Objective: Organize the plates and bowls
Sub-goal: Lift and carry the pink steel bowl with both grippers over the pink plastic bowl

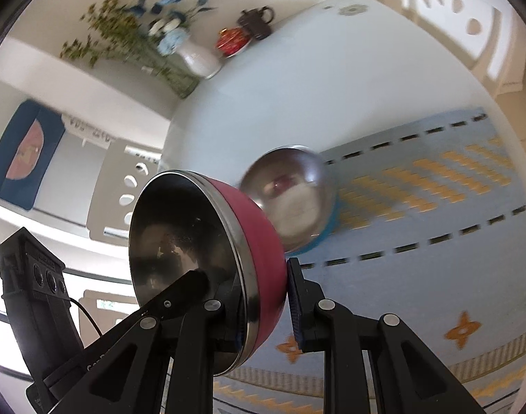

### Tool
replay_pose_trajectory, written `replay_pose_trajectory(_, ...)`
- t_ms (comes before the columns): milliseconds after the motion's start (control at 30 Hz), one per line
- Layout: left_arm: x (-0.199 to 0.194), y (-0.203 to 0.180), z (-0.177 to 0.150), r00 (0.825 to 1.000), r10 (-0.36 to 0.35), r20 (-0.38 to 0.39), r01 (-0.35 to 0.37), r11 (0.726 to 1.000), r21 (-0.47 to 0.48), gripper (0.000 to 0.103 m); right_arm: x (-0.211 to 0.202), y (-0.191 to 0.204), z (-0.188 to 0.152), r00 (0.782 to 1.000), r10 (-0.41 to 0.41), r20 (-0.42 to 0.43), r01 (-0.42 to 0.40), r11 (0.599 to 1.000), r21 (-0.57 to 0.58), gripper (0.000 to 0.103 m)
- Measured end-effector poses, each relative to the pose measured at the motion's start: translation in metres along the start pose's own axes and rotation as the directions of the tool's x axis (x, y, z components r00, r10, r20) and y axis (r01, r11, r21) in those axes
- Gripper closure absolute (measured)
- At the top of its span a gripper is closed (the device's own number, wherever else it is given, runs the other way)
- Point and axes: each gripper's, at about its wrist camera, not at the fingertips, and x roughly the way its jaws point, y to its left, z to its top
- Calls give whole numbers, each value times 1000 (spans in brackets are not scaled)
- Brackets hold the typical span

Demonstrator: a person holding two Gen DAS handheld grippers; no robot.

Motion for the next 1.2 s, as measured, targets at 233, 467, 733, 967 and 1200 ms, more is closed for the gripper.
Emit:
replay_pose_trajectory(233, -26, 53, 3, 999, 35, 33, -33, 998, -57, 89, 29, 54, -19, 999, 9, -36, -11, 997, -70, 83)
replay_pose_trajectory(467, -43, 95, 9, 993, 100, 65, -92, 989, -117, 88, 59, 93, -29, 996, 24, -82, -35, 990, -137, 83)
replay_pose_trajectory(733, -45, 124, 13, 973, 215, 80, -199, 964, -177, 85, 96, 133, -30, 989, -9, -148, -29, 966, -256, 83)
replay_pose_trajectory(967, -42, 141, 14, 962, 262, 71, -242, 947, -210, 85, 121, 145, -30, 983, -10, -184, -43, 959, -279, 83)
replay_pose_trajectory(1200, -36, 154, 14, 959, 277, 61, -255, 936, -242, 85, 138, 152, -30, 977, -27, -210, -41, 949, -312, 83)
